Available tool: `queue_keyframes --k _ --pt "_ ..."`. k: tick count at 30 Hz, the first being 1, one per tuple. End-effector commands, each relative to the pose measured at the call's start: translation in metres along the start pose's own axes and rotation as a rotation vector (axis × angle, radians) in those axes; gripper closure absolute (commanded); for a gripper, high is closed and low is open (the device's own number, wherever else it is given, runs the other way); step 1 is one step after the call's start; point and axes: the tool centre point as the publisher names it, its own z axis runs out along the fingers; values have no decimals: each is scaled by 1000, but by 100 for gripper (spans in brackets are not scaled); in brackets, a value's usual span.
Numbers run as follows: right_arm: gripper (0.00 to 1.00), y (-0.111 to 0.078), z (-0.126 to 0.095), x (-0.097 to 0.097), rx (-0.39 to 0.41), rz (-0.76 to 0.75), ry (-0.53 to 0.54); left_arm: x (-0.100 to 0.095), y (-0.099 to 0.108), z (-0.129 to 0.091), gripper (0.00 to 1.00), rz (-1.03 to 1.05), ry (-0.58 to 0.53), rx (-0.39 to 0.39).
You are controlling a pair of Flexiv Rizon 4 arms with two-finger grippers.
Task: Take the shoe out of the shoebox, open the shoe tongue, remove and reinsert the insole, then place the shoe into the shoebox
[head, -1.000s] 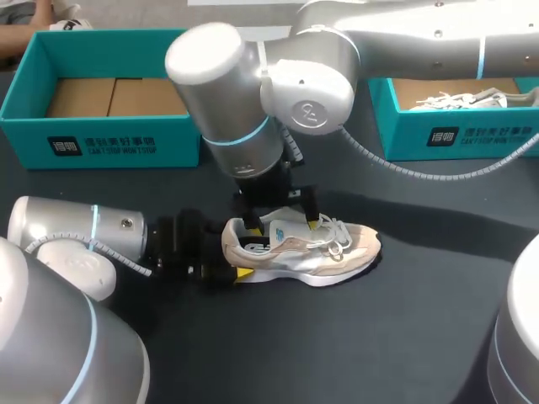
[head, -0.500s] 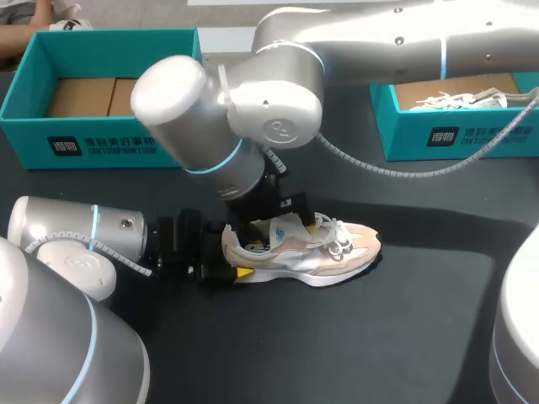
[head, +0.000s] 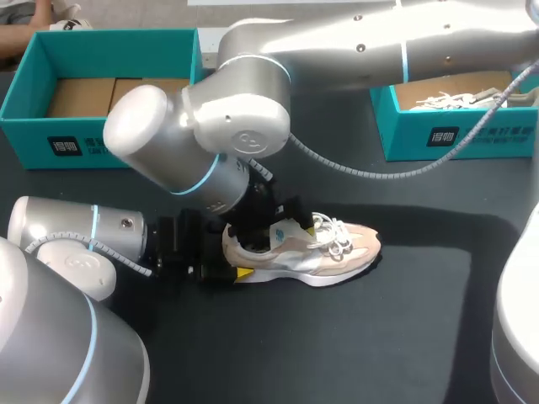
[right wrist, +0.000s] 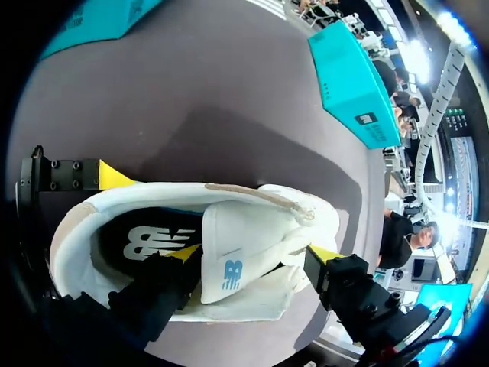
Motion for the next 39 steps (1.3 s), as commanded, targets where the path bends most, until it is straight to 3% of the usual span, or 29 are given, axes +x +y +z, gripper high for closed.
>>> queue_keyframes --k 1,3,5,8,17,26,31,39 --pt "70 -4 -3 -1 -4 248 -48 2 2 3 100 0 -2 -1" --pt "86 -3 -5 -6 -5 251 -51 2 2 3 100 0 -2 -1" --pt "86 -2 -7 -10 -8 254 -53 2 2 3 100 0 -2 -1" --pt "100 -1 -10 -17 -6 262 -31 2 2 3 100 0 -2 -1" --pt "100 5 -3 -54 8 310 121 2 2 3 100 0 -2 -1" --pt "100 14 15 -92 7 311 124 2 2 3 100 0 -2 -1" --pt "100 13 31 -105 18 326 116 2 2 3 100 0 -2 -1" --pt "100 14 65 -108 49 333 99 2 2 3 100 0 -2 -1"
